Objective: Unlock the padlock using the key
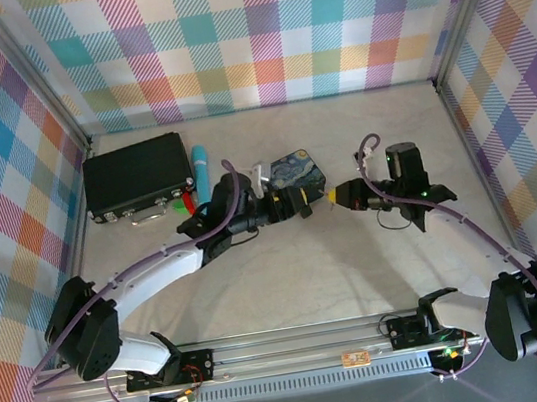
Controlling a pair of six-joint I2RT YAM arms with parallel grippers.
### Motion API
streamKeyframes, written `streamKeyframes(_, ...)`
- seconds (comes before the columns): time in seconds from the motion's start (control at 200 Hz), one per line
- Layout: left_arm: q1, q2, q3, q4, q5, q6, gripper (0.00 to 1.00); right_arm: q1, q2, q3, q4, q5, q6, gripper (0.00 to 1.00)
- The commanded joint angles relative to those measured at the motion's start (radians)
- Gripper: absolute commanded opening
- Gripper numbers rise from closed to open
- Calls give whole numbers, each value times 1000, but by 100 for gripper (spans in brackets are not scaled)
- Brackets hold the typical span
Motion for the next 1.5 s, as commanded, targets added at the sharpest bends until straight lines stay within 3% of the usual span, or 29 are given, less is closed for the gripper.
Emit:
streamKeyframes(0.0,-27,47,-43,67,-124,-55,68,-8,-33,-24,-133,120,-31,0)
streamKeyframes(0.205,-58,173,-17,114,-189,-81,70,-13,-100,-35,-219,261,-39,0)
streamKeyframes(0.62,-35,347,127,-22,-369,-52,76,-30,-166,-104,-203,305,-33,0)
streamKeyframes(0.955,44,440,218,-31,-377,56,77,-32,-121,-68,-168,266,-59,0)
streamKeyframes(1.13,32,432,177,31,-282,85,76,-31,-56,-60,-105,217,-53,0)
streamKeyframes(1.29,-3,432,96,137,-291,111,75,-33,-23,-58,-84,193,-50,0)
streamKeyframes(1.49,-10,525,134,161,-328,106,71,-33,-22,-40,-110,172,-74,0)
